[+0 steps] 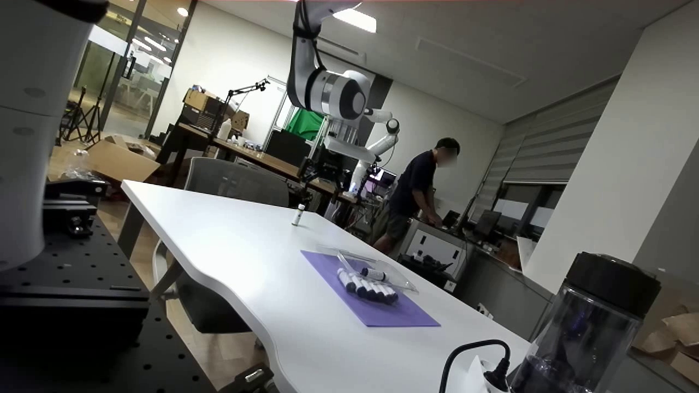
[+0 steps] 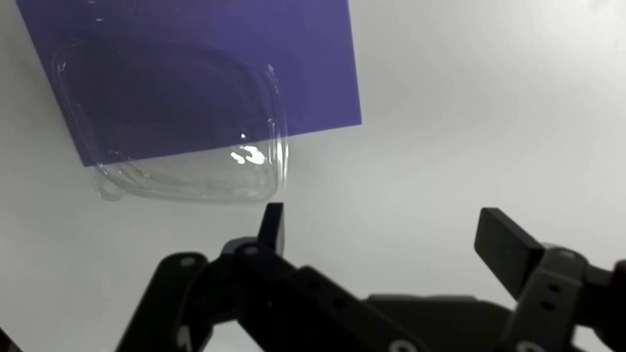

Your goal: Remove one bottle from the clear box and close it

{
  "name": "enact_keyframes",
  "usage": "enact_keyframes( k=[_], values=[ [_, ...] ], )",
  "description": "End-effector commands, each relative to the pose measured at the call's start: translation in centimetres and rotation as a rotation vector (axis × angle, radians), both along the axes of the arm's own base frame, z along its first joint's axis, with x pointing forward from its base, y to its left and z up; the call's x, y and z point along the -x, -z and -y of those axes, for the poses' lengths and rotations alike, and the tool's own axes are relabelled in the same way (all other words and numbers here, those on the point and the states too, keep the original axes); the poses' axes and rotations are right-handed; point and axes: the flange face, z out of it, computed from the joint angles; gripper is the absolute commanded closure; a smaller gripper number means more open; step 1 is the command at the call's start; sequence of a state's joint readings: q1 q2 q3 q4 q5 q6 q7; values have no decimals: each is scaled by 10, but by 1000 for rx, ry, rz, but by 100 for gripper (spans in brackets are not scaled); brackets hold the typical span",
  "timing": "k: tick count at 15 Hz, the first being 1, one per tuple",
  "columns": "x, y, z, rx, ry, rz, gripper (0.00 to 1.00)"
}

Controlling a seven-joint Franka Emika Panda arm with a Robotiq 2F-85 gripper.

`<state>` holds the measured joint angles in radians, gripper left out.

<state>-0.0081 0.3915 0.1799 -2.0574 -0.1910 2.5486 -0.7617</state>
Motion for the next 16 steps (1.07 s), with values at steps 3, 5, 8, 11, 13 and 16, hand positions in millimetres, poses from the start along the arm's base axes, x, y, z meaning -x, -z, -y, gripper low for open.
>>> enact_keyframes(
  k=[3, 5, 8, 11, 13, 16],
  values=[
    [-2, 24, 20, 77, -30, 38, 0],
    [-3, 35, 22, 86, -47, 48, 0],
    [-3, 54, 22, 105, -72, 63, 0],
    [-3, 70, 21, 131, -98, 92, 0],
    [-4, 79, 20, 153, -112, 118, 0],
    [-6, 89, 20, 195, -123, 171, 0]
  ],
)
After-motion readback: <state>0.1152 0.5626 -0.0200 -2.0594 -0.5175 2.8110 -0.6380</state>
